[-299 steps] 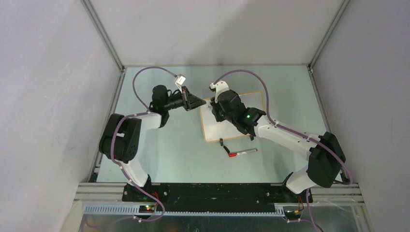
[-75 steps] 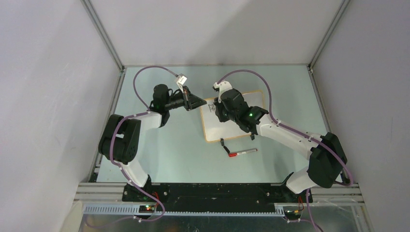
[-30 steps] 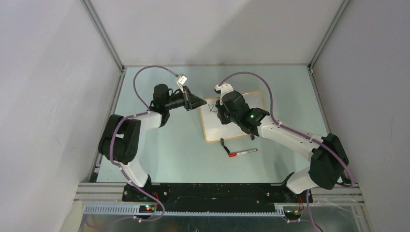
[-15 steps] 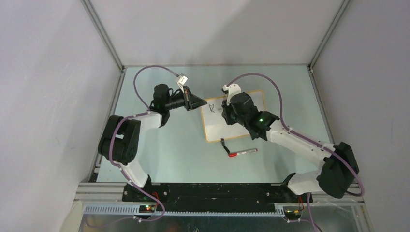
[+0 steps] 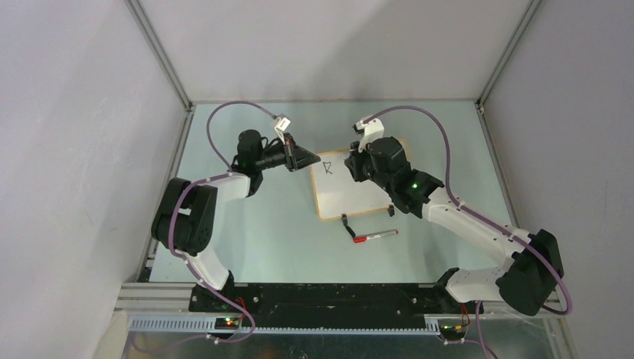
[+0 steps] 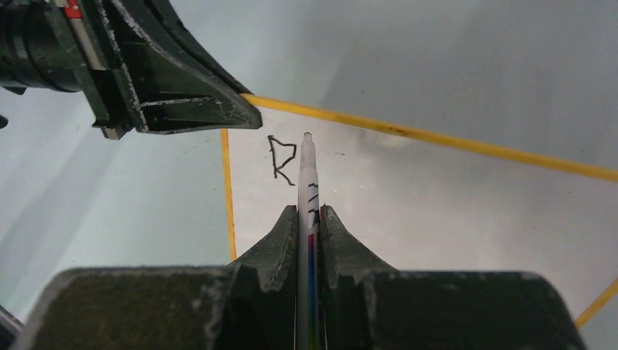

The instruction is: Write a sentence on the whiteboard

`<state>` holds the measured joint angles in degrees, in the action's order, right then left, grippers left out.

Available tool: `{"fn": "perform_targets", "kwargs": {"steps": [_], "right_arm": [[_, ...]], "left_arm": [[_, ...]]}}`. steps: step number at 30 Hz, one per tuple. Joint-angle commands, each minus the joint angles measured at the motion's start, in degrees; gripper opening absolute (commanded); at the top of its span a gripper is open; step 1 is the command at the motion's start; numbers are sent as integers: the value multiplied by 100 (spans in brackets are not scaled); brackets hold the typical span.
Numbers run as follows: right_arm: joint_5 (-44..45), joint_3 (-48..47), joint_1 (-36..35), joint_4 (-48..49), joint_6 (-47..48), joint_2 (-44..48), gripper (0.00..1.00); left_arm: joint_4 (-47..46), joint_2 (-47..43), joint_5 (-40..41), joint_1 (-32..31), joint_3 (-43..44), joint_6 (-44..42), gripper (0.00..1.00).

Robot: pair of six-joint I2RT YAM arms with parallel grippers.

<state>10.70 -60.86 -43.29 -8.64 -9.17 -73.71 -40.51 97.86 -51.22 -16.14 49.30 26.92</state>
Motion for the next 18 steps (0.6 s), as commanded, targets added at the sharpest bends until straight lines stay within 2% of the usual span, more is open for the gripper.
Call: {"fn": "perform_targets", "kwargs": {"steps": [1,18], "right_arm": [[-24,-78,122,183,-12,-102,0],[11,438,175,426,-28,100,0]], "left_arm": [[447,2,505,-99,31,-592,6],[508,26,552,-148,71,-630,6]]}}
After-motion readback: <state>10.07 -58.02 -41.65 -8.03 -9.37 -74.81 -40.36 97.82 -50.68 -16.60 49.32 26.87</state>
